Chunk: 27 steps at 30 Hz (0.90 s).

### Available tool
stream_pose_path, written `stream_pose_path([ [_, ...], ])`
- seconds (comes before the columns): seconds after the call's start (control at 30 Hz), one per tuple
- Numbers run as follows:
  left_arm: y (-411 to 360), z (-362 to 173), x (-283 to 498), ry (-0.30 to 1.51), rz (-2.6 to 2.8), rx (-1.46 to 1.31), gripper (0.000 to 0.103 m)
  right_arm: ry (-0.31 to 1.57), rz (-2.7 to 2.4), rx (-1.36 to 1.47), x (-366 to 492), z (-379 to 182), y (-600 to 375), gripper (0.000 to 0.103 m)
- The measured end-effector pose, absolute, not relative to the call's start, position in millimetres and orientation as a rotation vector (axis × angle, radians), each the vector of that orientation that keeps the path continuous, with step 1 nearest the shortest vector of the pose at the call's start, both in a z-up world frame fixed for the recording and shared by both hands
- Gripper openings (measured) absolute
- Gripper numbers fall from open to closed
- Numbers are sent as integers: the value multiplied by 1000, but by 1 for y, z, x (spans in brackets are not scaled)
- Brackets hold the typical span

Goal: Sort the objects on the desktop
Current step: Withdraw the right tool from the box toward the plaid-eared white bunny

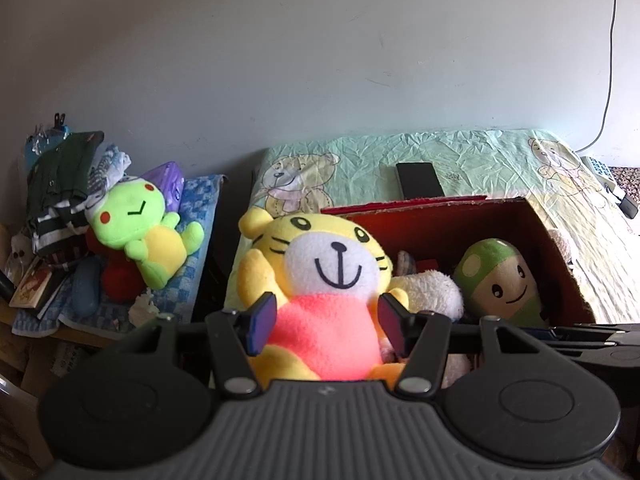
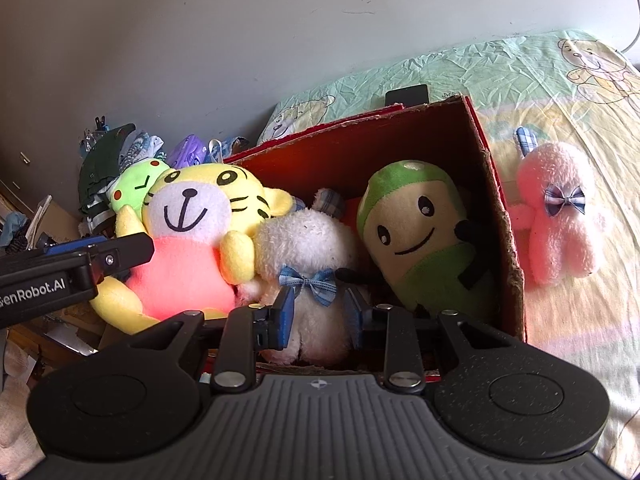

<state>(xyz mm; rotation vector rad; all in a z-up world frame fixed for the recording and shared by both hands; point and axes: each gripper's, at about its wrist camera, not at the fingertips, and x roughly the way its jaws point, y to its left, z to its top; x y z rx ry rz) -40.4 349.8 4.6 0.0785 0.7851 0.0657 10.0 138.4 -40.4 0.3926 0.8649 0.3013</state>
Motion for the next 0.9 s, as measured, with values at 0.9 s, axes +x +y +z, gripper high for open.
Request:
stream_pose_path([
  [0.9,304,-45,-12,932,-12,78,62,805,179,426,-5,-33,96,31],
])
